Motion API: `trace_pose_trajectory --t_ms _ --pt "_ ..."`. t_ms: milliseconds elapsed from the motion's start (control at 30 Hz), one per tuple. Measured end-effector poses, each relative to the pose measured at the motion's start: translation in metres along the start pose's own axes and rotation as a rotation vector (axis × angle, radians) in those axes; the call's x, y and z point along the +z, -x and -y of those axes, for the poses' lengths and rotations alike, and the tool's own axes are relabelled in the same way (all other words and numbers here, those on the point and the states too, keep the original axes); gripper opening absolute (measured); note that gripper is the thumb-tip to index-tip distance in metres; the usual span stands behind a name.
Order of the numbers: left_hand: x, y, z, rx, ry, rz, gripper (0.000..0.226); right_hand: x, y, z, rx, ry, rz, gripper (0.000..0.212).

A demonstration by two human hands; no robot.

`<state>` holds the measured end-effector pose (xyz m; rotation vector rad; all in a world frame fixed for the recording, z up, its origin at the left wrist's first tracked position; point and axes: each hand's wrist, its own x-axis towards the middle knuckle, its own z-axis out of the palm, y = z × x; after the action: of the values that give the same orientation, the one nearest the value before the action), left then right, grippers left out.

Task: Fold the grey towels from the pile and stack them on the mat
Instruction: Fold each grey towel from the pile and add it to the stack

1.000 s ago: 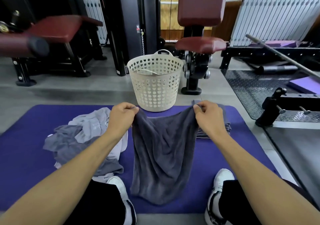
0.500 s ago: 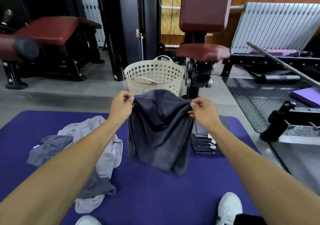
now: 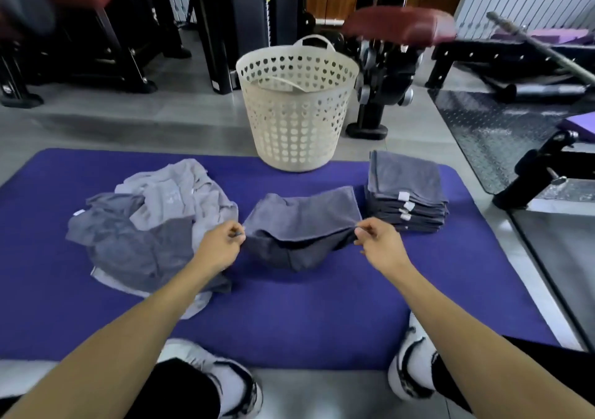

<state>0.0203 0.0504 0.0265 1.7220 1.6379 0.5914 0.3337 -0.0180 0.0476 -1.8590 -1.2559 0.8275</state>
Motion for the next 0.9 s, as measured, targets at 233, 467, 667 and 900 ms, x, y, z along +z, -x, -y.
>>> trace_pose_trajectory --t_ms 233,467,667,900 --pt "0.042 0.045 0.024 0.099 -0.026 0.128 0.031 0.014 0.044 -0.062 0.031 0.123 0.051 0.013" --pt "0.05 0.071 0.053 0.025 -0.12 0.305 0.027 0.005 0.082 -0.078 0.091 0.318 0.263 0.013" --pt "0.048 0.067 0.047 -0.126 0.16 0.165 0.021 -0.001 0.086 -0.083 0.119 0.375 0.371 0.02" --pt "0.034 -0.008 0.027 -0.234 0.026 0.212 0.02 0.011 0.015 -0.028 0.016 0.329 0.383 0.019"
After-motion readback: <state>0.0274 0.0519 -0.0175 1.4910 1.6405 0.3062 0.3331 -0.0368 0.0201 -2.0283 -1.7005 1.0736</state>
